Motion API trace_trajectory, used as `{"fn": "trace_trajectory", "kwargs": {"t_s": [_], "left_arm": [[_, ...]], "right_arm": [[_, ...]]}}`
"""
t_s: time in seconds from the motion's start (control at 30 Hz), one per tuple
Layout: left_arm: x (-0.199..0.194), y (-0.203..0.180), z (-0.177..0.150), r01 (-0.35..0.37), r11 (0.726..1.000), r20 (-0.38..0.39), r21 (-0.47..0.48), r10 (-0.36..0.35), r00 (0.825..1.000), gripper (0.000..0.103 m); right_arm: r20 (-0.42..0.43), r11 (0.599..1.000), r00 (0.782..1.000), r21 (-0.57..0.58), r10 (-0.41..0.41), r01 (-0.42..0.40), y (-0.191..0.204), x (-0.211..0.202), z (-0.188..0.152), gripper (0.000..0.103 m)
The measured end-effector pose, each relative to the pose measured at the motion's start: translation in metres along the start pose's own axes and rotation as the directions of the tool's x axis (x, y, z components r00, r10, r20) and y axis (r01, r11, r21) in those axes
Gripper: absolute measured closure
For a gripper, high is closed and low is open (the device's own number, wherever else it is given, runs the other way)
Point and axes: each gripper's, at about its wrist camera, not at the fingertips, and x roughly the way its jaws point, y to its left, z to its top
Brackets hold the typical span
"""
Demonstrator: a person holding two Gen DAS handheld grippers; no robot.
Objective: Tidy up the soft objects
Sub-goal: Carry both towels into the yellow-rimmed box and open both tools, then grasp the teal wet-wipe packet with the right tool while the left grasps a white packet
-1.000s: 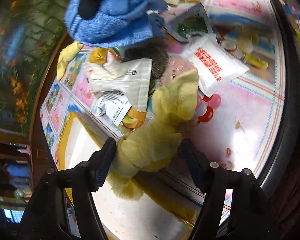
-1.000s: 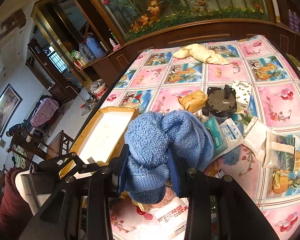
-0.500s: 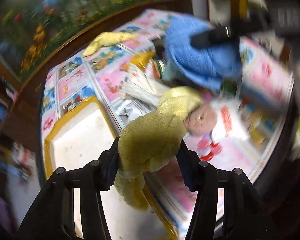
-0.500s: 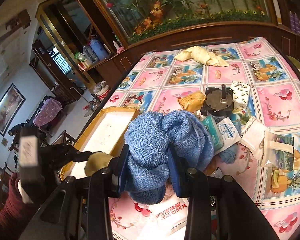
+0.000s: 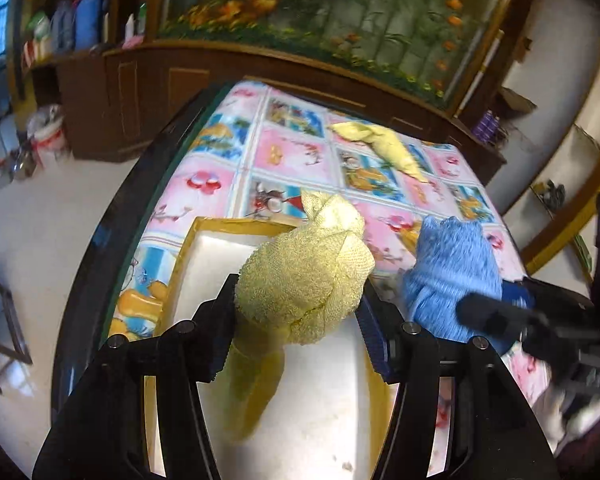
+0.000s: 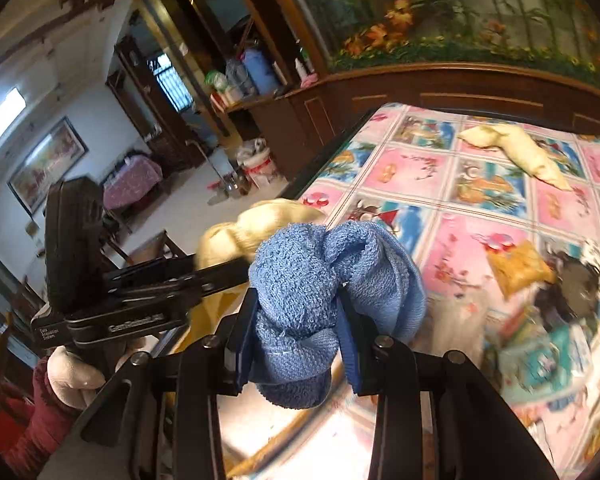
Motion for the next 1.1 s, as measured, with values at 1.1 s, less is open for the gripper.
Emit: {"fn": "trace_trajectory", "kwargs": {"t_s": [1.1], "left_arm": [[-0.041, -0.006, -0.034, -0.022, 0.997, 0.182, -0.074, 0.035, 0.983, 0.035]], "right_arm": [[0.044, 0.933, 0.957, 0.241, -0.287, 0.269, -0.132, -0.078, -0.054, 0.047]]}}
